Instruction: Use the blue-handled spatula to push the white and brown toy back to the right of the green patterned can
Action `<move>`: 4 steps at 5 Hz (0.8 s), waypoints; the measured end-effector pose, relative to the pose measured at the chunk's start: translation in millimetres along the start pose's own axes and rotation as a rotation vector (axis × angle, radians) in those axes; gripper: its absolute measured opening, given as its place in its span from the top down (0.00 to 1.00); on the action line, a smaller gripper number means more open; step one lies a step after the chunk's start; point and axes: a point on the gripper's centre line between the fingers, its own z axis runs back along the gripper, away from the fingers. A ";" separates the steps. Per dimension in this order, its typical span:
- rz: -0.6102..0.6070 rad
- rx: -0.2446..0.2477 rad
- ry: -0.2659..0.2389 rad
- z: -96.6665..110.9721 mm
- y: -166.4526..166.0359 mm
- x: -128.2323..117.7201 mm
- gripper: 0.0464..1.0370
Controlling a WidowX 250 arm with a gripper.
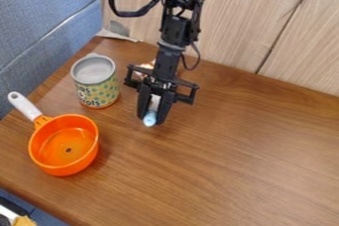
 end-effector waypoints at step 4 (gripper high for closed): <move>-0.174 0.061 -0.028 -19.8 -24.0 -35.0 0.33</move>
